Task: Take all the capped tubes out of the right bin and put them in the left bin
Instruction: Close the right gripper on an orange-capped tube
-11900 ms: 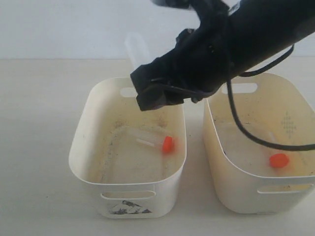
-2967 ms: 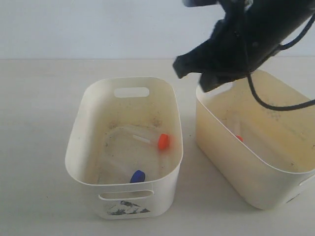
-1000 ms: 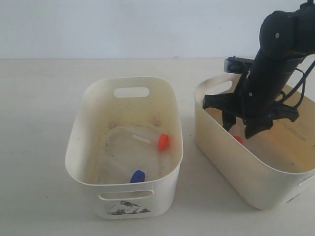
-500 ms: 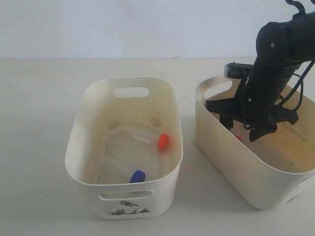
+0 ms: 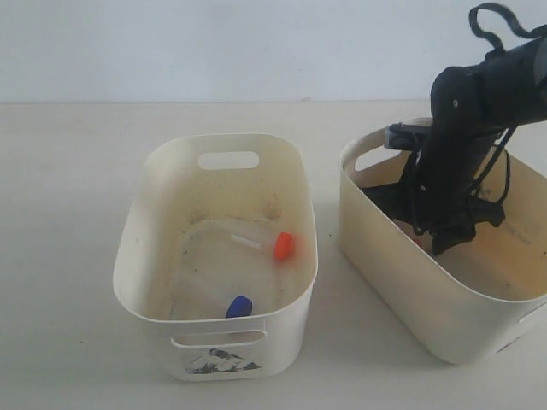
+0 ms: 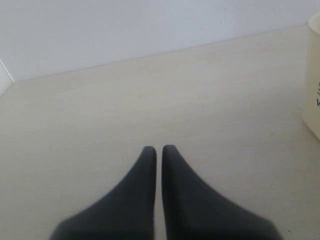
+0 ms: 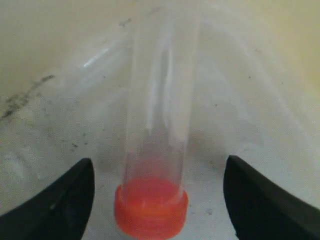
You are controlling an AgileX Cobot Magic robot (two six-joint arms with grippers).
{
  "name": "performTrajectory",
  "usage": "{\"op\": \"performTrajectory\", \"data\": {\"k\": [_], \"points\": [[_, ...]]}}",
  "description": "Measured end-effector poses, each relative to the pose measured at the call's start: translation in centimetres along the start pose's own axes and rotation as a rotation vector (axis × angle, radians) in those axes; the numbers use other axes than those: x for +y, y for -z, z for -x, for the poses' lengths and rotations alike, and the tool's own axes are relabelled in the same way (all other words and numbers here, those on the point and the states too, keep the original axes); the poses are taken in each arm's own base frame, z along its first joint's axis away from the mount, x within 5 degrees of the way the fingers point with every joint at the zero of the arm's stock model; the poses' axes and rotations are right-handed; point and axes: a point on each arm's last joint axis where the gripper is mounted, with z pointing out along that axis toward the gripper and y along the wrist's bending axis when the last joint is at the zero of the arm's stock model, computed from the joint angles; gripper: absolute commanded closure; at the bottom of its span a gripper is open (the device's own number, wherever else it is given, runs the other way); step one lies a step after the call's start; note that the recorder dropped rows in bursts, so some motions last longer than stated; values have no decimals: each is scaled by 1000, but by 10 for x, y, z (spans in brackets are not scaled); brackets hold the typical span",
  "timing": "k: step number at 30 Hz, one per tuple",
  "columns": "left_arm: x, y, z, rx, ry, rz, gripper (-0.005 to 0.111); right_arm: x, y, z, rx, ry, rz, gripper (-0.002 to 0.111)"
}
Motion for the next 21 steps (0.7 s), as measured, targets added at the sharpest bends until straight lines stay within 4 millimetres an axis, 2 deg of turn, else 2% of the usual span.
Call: {"op": "performTrajectory", "data": {"k": [2, 7, 8, 16, 19, 21], "points": [[0, 0, 0, 0, 0, 0, 102, -1, -7, -1, 20, -4, -13, 59], [0, 0, 0, 0, 0, 0, 102, -2, -7, -1, 22, -3, -24, 105], [0, 0, 0, 0, 0, 0, 102, -2, -7, -1, 22, -3, -24, 108], [0, 0, 0, 0, 0, 0, 102, -5, -3, -6, 72, 30, -57, 108], [0, 0, 0, 0, 0, 0, 102, -7, 10, -9, 87, 51, -68, 108], [0, 0, 0, 0, 0, 0, 102, -7, 27, -10, 63, 60, -59, 108]]}}
